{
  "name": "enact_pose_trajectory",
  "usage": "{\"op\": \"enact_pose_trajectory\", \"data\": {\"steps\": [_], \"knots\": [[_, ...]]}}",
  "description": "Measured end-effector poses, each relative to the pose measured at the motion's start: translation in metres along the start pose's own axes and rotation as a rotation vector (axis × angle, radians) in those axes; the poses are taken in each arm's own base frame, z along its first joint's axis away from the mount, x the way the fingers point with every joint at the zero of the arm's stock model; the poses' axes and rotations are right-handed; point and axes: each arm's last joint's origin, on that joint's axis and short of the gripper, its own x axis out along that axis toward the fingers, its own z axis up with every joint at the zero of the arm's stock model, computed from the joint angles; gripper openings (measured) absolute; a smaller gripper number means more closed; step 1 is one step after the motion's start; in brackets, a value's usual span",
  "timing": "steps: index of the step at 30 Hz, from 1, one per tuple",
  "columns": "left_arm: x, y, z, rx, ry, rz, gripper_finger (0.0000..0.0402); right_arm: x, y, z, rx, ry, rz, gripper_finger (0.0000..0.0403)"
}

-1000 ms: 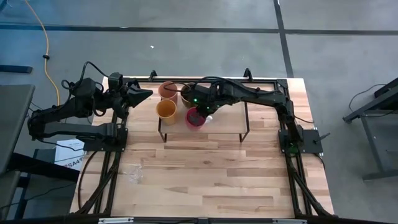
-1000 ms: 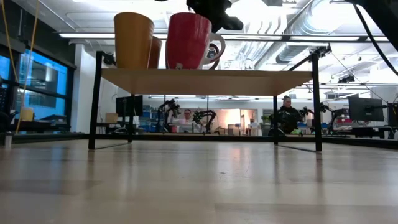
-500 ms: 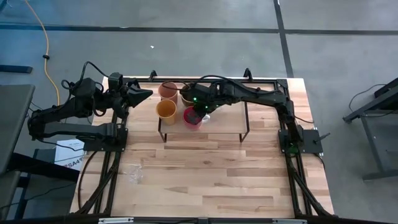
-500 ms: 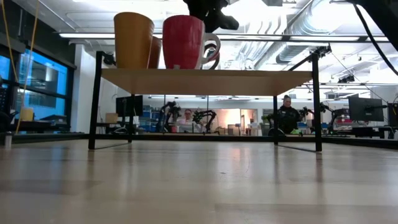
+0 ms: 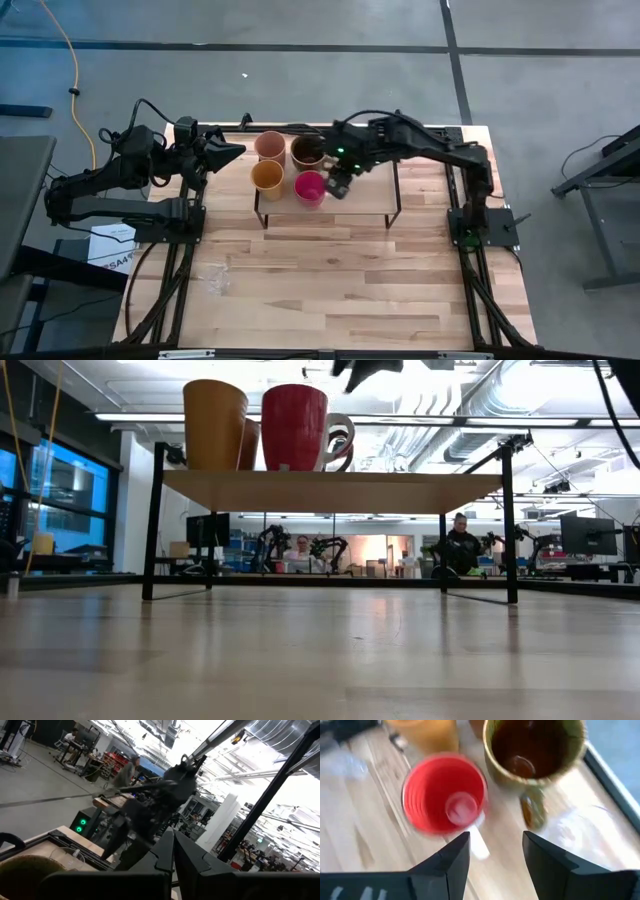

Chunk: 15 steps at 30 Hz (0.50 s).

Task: Stack small to large cups/mugs on shelf
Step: Put the transparent mug on the shelf

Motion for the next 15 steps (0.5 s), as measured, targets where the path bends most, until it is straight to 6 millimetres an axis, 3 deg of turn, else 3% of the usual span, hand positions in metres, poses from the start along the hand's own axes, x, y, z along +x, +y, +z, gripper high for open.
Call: {"op": "enact_pose_trajectory", "data": {"steps": [5, 9, 15], "knots": [[0.000, 0.000, 0.000, 0.000, 0.011, -0.016, 0.0003, -0.032, -0.007, -0.023, -0.112, 0.038, -0.117, 0.0174], [0.000, 0.000, 0.000, 0.000, 0.012, -0.016, 0.0003, -0.048, -0.020, -0.050, -0.074, 0.036, -0.172, 0.0174], [0.000, 0.000, 0.000, 0.001, 0.010, -0.014, 0.0003, -0.048, -0.047, -0.105, 0.080, -0.118, -0.100, 0.0174]]}}
